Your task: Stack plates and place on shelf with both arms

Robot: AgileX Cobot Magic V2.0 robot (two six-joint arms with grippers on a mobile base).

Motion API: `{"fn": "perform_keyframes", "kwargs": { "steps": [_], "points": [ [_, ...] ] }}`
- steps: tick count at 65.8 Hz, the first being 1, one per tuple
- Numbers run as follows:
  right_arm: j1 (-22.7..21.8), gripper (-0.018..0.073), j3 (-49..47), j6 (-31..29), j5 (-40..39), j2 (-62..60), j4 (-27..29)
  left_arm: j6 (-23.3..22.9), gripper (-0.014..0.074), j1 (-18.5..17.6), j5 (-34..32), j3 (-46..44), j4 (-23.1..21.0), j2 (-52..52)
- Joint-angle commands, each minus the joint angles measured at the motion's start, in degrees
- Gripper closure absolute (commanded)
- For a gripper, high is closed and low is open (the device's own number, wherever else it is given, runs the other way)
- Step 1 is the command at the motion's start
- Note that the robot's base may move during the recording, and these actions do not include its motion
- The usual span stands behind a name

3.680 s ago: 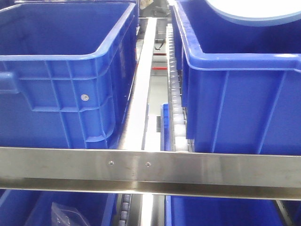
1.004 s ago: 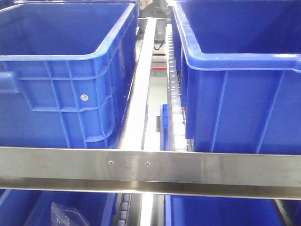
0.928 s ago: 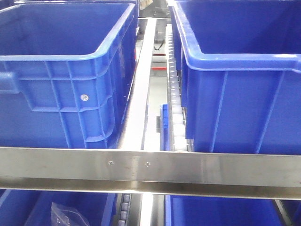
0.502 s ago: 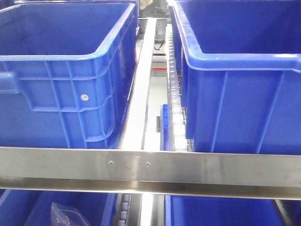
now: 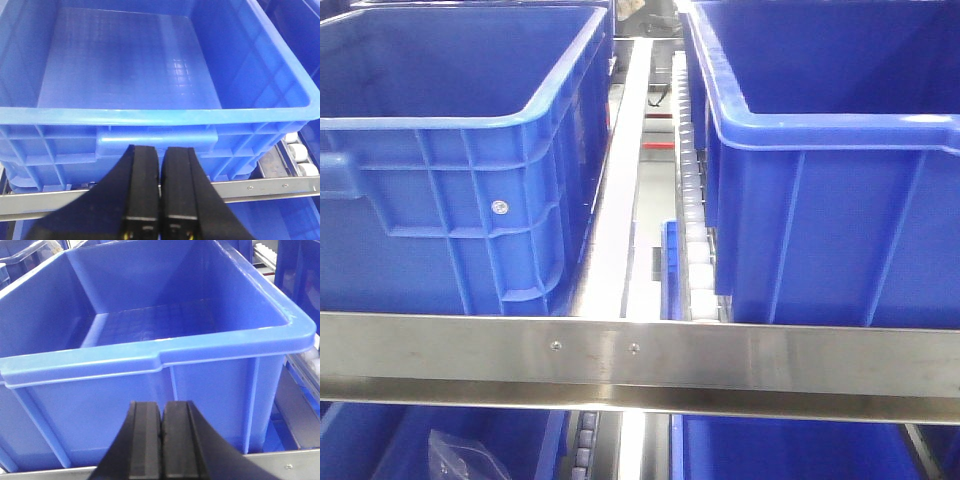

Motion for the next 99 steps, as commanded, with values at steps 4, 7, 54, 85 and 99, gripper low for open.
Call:
{"fn": "perform_keyframes", "kwargs": {
  "steps": [4, 7, 54, 85, 99],
  "points": [
    [-0.27, 0.0504, 0.06, -0.77, -4.65, -1.11, 0.21, -0.56, 0.0510, 0.28, -4.84, -1.69, -0.04, 0.42],
    [-0.27, 0.0504, 0.06, -0.77, -4.65, -1.11, 0.21, -0.56, 0.0510, 0.28, -4.84, -1.69, -0.04, 0.42],
    [-0.27, 0.0504, 0.06, -0.77, -4.65, -1.11, 0.21, -0.56, 0.0510, 0.28, -4.84, -1.69, -0.04, 0.42],
    [-0.27, 0.0504, 0.06, -0.77, -4.65, -1.11, 0.21, -0.56, 0.0510, 16.04, -8.12, 6.72, -0.56, -18.62],
    [-0.27, 0.0504, 0.06, -0.77, -4.65, -1.11, 0.21, -0.56, 0.0509, 17.23, -10.15, 16.66, -0.56, -29.03]
  ]
}}
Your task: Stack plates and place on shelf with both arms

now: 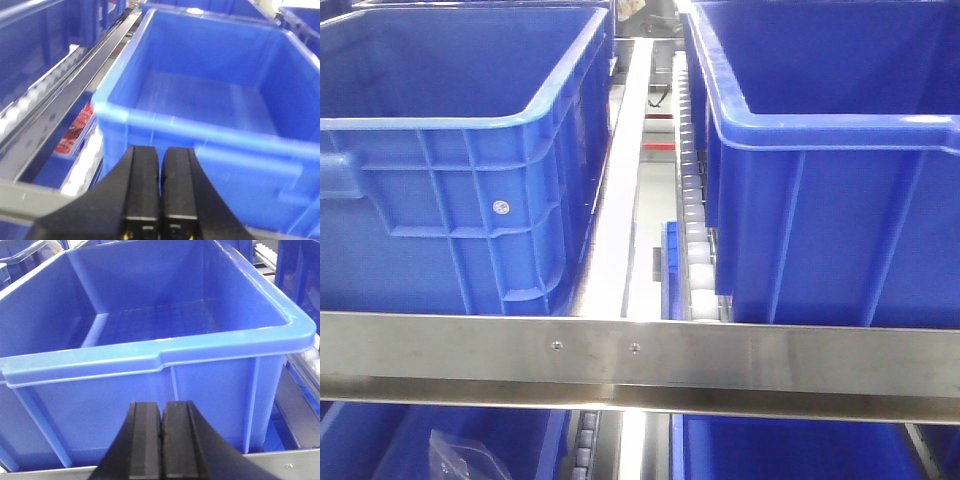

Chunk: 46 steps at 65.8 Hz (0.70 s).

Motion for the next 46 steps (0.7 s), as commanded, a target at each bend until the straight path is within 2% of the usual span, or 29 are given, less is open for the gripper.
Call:
{"fn": "perform_keyframes", "kwargs": {
  "steps": [1, 15, 46],
  "points": [
    [-0.27, 0.0504, 0.06, -0.64, -4.65, -1.11, -0.03, -0.56, 0.0510, 0.17, -6.93, 1.61, -0.41, -2.47],
    [-0.27, 0.0504, 0.06, -0.64, -4.65, -1.11, -0.03, -0.56, 0.0510, 0.17, -11.31, 7.26, -1.44, -4.16],
    [-0.27, 0.0504, 0.06, -0.64, -4.65, -1.11, -0.03, -0.56, 0.0510, 0.06, -10.87, 7.25, -1.44, -4.16]
  ]
}}
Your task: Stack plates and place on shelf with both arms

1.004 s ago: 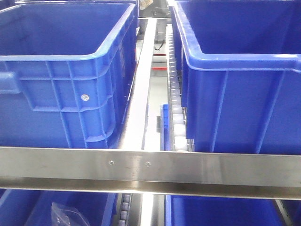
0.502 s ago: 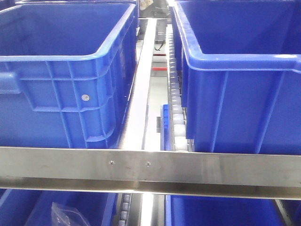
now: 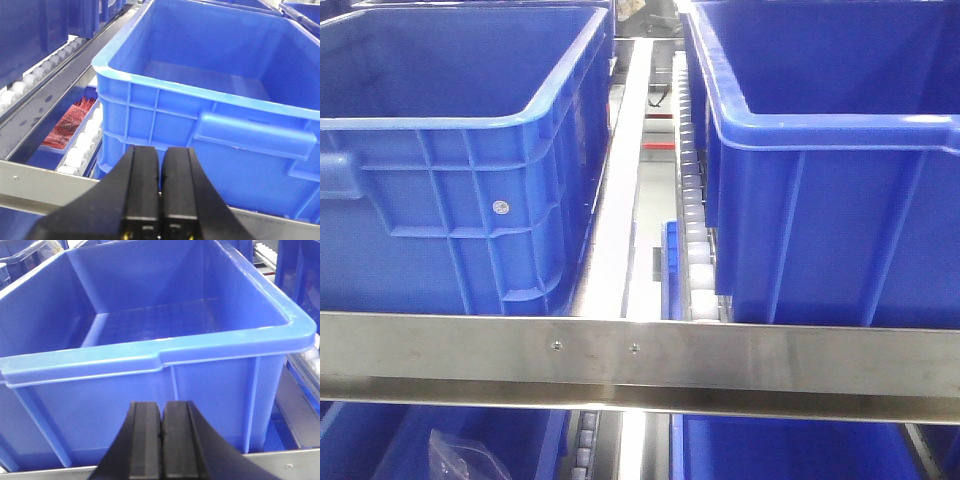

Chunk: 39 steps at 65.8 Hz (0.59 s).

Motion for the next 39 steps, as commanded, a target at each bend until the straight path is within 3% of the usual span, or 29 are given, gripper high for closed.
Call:
{"fn": "perform_keyframes", "kwargs": {
  "steps": [1, 21, 39],
  "points": [
    [-0.27, 0.0504, 0.06, -0.64, -4.70, -1.11, -0.03, -0.56, 0.0510, -0.01, -5.23, 0.17, -0.42, -1.20],
    [-0.27, 0.0504, 0.06, -0.64, -4.70, -1.11, -0.03, 3.40, 0.0510, 0.09, -7.96, 0.17, -1.48, -1.09],
    [-0.27, 0.0504, 0.06, -0.64, -4.70, -1.11, -0.03, 2.43, 0.0510, -0.01, -7.96, 0.17, -2.35, -1.09]
  ]
}}
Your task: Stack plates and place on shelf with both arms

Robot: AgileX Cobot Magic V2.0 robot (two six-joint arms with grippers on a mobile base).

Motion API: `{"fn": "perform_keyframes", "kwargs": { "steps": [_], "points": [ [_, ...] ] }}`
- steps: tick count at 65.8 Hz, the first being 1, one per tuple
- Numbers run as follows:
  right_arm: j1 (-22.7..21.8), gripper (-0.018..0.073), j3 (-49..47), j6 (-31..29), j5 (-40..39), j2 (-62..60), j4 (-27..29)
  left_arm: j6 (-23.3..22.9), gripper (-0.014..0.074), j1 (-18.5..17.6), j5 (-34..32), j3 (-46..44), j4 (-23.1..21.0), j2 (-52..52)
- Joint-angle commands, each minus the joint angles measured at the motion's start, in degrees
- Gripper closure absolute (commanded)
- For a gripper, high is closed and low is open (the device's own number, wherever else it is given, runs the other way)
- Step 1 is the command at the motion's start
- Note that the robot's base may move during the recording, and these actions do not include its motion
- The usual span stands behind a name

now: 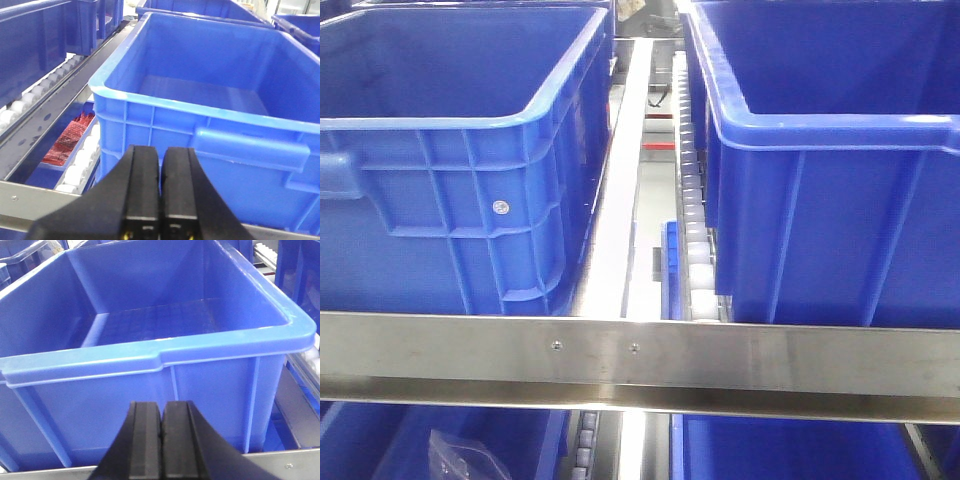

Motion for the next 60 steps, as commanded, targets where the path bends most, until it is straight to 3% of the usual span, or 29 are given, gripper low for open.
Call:
{"fn": "perform_keyframes", "kwargs": {
  "steps": [1, 60],
  "points": [
    [-0.27, 0.0504, 0.06, -0.64, -4.70, -1.11, -0.03, -0.69, 0.0510, -0.01, -5.06, 0.17, -0.61, -1.09],
    [-0.27, 0.0504, 0.06, -0.64, -4.70, -1.11, -0.03, -0.69, 0.0510, -0.01, -5.06, 0.17, -0.61, -1.09]
  ]
}}
